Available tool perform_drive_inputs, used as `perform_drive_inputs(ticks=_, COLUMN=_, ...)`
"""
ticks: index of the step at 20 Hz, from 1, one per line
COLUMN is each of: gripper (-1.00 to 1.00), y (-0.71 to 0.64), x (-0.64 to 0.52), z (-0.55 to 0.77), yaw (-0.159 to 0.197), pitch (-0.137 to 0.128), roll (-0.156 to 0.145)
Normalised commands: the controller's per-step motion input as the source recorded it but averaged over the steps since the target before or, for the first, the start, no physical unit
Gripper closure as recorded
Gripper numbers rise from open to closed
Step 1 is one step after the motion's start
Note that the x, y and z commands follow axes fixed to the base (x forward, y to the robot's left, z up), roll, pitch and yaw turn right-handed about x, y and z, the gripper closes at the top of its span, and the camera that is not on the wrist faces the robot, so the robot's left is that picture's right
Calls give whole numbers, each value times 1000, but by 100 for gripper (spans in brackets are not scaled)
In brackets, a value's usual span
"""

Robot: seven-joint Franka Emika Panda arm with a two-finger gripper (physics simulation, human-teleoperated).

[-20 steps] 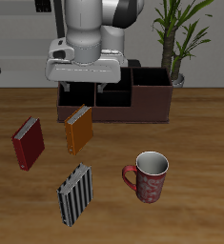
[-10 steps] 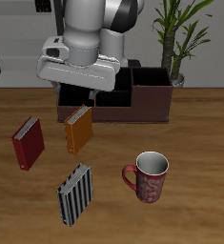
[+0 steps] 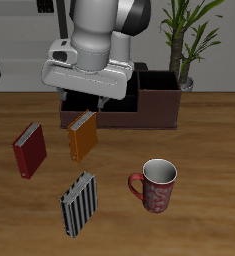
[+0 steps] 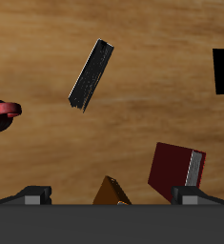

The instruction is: Place the striped book into the back desk caddy's right compartment

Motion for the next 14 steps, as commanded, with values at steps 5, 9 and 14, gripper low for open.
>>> perform_drive_inputs(ticks=5, gripper=-100, y=41, x=287, z=94, yaw=-17, pitch=-34, roll=-39)
perform_drive_inputs(ticks=9, gripper=-100, y=72, x=275, z=87, yaw=2, pitch=-59, roll=23)
perform_drive_inputs(ticks=14, gripper=-100, y=-25, x=259, z=32, yaw=-28, pitch=-44, roll=-6)
